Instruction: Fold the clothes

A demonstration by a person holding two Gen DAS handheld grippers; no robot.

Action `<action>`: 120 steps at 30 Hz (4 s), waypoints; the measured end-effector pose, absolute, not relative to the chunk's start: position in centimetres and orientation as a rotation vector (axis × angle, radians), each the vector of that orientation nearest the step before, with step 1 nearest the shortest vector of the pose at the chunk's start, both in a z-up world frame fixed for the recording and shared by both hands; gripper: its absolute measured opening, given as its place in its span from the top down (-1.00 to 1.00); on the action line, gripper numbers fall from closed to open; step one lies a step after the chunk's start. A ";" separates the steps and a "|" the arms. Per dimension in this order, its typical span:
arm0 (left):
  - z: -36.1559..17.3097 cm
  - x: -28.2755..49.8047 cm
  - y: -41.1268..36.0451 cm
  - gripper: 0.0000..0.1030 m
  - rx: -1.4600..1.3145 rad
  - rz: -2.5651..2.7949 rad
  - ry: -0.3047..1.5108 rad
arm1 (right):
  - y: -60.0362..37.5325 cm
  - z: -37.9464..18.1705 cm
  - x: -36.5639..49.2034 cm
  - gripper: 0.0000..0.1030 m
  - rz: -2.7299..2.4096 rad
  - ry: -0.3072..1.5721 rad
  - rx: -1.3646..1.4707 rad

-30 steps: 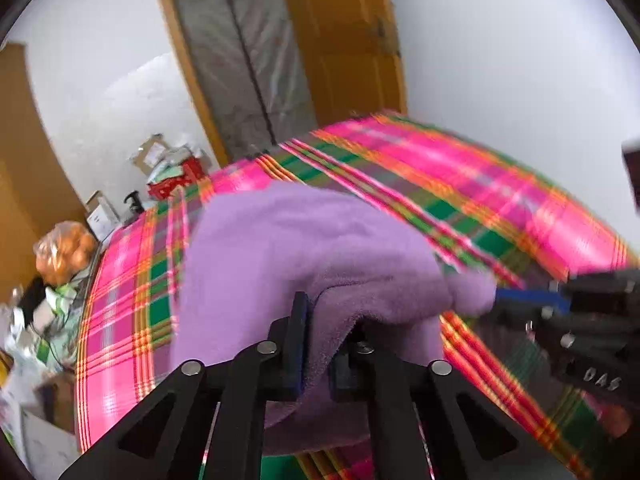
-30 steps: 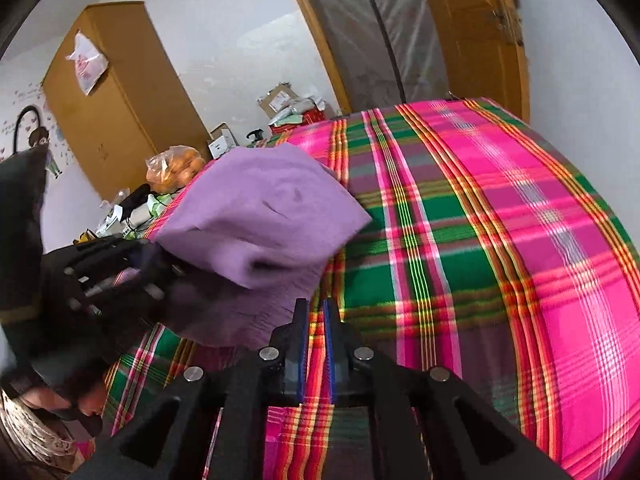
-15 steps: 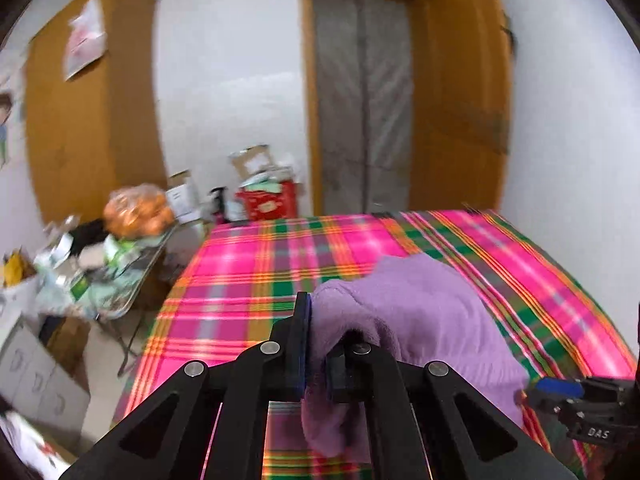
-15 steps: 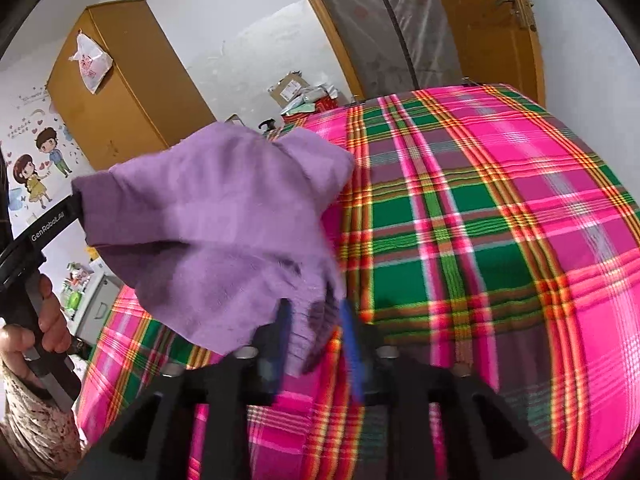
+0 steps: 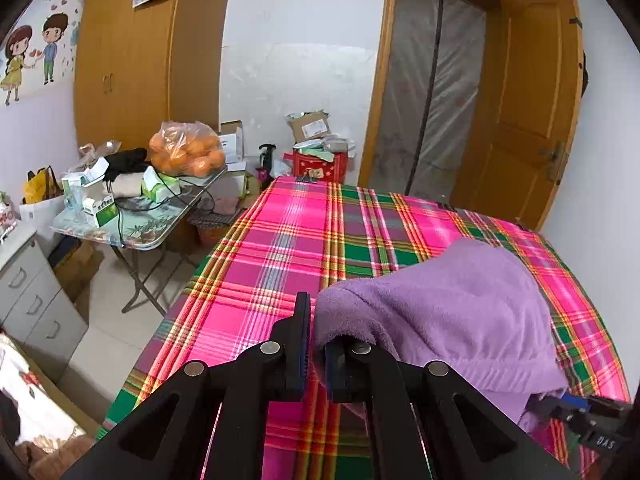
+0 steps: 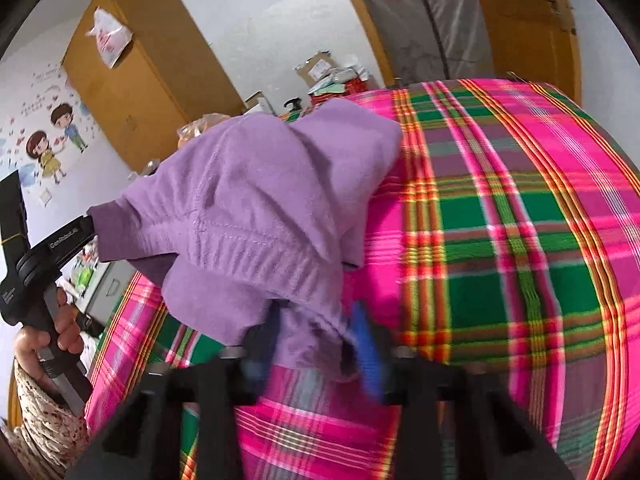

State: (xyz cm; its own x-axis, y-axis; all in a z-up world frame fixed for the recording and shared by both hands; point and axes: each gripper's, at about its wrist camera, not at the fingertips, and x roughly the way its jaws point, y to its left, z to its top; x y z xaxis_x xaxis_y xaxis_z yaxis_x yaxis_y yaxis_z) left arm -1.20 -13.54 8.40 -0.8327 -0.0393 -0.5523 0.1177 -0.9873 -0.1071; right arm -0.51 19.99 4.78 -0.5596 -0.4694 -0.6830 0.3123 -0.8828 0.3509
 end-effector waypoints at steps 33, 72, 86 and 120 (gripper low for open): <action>4.0 2.2 -14.6 0.50 1.137 -2.994 0.447 | 8.5 9.1 -5.7 0.36 -2.014 -0.397 1.023; 4.4 1.7 -11.2 0.49 1.265 -3.032 0.524 | 18.5 8.8 -4.5 0.78 -2.335 -0.392 0.979; 5.4 2.0 -10.2 0.49 1.254 -3.082 0.500 | 17.3 16.8 -2.4 0.79 -2.361 -0.261 0.730; 3.9 -1.8 -14.6 0.20 1.251 -2.895 0.815 | 16.6 8.3 -6.1 0.42 -2.140 -0.322 1.035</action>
State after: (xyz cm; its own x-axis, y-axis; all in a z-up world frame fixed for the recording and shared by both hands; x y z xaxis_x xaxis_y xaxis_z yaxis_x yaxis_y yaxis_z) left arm -1.83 -14.57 3.86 -0.6993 0.2946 -0.6513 0.0885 -0.8684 -0.4879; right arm -6.10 16.60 8.25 -0.4130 -0.7041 -0.5776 0.5032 -0.7051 0.4997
